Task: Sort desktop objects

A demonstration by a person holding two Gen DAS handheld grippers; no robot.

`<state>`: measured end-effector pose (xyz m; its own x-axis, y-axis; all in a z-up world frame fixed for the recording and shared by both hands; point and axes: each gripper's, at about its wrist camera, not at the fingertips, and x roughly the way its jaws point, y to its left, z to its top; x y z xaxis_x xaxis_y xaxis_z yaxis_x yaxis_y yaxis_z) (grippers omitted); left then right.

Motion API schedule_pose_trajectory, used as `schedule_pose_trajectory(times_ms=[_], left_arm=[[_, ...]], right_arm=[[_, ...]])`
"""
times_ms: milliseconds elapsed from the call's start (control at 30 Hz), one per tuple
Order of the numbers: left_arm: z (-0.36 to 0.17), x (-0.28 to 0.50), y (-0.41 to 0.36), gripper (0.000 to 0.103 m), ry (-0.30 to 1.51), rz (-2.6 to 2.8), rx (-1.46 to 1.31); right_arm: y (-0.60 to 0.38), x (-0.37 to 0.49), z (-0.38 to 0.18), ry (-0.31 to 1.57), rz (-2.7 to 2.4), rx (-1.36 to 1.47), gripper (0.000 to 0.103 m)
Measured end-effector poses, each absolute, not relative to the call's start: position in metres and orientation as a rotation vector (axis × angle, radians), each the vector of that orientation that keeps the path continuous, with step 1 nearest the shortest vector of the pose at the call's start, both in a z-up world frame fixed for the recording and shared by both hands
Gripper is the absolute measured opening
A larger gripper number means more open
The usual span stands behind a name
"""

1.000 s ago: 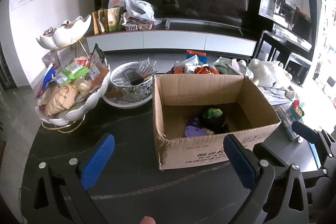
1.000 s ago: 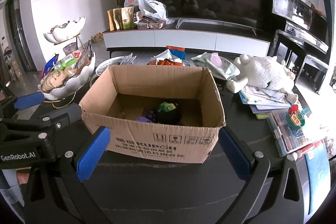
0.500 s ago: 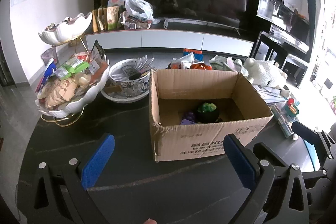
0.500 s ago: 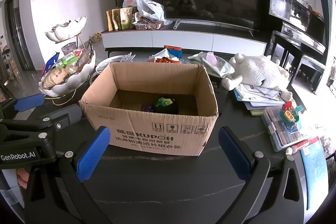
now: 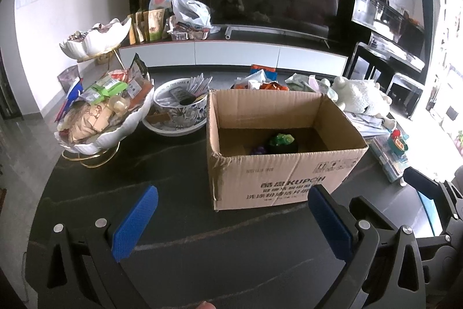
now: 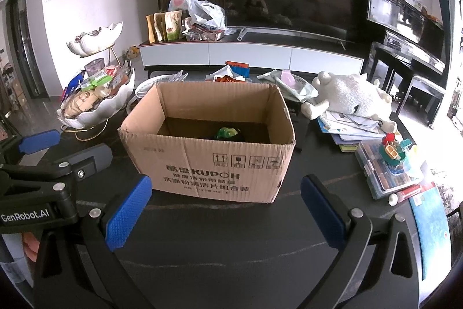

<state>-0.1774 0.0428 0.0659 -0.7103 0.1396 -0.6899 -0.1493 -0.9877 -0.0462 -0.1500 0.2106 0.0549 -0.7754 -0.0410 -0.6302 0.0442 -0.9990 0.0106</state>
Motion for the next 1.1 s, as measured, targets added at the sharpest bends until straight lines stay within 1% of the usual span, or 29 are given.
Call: schedule_pose_trajectory(times_ms=[867, 1100], left_arm=[[0.067, -0.140, 0.041, 0.102, 0.042, 2.777, -1.088], [0.065, -0.138, 0.040, 0.102, 0.030, 2.764, -1.099]], right_arm=[[0.206, -0.112, 0.055, -0.002, -2.910, 1.028, 0.102], [0.205, -0.109, 0.056, 0.020, -2.920, 1.026, 0.102]])
